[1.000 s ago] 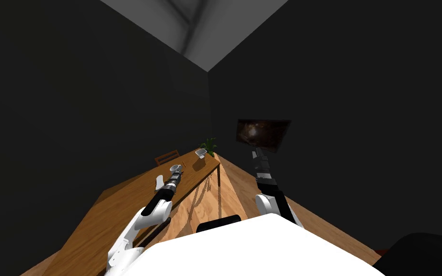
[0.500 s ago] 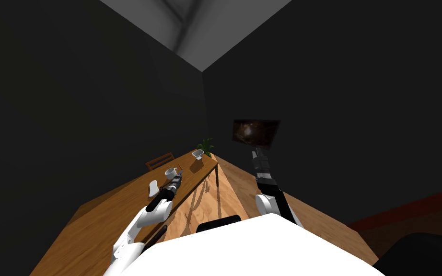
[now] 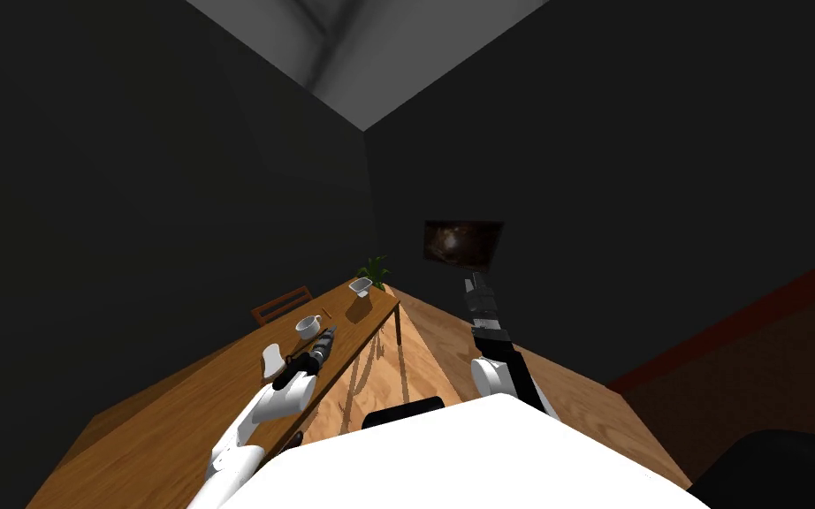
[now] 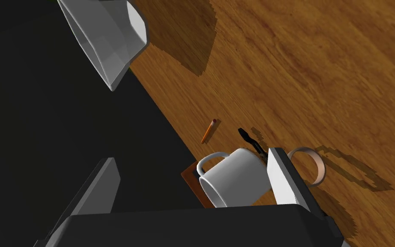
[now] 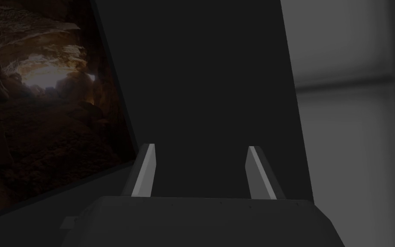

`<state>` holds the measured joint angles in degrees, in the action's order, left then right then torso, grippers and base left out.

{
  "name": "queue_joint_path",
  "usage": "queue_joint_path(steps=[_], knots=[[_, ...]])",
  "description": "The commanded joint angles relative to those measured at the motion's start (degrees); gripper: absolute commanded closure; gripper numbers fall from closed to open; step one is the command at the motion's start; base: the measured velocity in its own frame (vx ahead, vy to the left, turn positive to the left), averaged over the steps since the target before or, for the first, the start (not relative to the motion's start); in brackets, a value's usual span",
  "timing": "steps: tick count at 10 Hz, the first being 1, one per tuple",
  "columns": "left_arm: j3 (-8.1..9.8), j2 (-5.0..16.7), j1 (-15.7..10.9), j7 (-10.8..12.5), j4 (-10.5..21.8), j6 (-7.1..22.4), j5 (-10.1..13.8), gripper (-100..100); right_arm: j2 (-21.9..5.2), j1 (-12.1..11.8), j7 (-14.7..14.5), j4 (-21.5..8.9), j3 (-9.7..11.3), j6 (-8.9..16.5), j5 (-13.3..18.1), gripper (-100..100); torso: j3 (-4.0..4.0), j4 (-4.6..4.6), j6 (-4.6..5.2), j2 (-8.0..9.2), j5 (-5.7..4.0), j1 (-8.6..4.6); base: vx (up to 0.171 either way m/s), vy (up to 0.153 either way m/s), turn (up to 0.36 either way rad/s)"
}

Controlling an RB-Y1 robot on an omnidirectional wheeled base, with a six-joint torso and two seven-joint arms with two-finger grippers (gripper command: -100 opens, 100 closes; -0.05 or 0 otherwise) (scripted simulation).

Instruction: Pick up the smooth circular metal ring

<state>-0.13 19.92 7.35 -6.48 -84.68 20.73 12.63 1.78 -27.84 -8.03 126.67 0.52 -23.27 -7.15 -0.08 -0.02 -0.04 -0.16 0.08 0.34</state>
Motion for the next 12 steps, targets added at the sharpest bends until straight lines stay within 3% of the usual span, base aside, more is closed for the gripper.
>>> queue_joint_path(steps=[1, 2, 5, 7, 10, 12], knots=[[-0.14, 0.65, -0.24, 0.36, 0.44, 1.62, 0.33, -100, 0.0, 0.0, 0.0, 0.0, 0.0, 0.0, 0.0, 0, 0.0, 0.0, 0.0, 0.0, 0.0, 0.0, 0.004, 0.058, -0.086], [-0.72, 1.71, -0.81, 0.81, 2.77, 3.08, 0.88, -100, 0.0, -0.01, 0.0, 0.0, -0.01, 0.0, 0.0, 0, 0.01, 0.01, -0.03, 0.01, -0.01, -0.02, 0.006, 0.077, -0.139], [-1.29, 2.77, -1.36, 1.27, 5.01, 4.47, 1.42, -100, 0.0, 0.0, 0.0, 0.0, 0.0, 0.0, 0.0, 0, 0.01, 0.01, 0.0, 0.01, 0.0, 0.0, 0.005, 0.063, -0.132], [-2.38, 4.87, -2.36, 2.12, 9.07, 7.06, 2.43, -100, 0.0, 0.0, 0.0, 0.0, 0.0, 0.0, 0.0, 0, 0.0, 0.0, -0.01, 0.0, 0.01, 0.05, 0.015, 0.085, -0.207], [-2.88, 5.9, -2.81, 2.51, 11.09, 8.24, 2.89, -100, 0.0, -0.01, 0.0, 0.0, -0.01, 0.0, 0.0, 0, 0.0, 0.0, -0.03, 0.0, 0.0, 0.03, 0.003, 0.065, -0.088], [-3.76, 7.89, -3.61, 3.17, 14.26, 10.33, 3.69, -100, 0.0, -0.01, 0.0, 0.0, -0.01, 0.0, 0.0, 0, -0.01, 0.0, -0.03, -0.02, 0.0, -0.01, 0.008, 0.069, -0.165]])
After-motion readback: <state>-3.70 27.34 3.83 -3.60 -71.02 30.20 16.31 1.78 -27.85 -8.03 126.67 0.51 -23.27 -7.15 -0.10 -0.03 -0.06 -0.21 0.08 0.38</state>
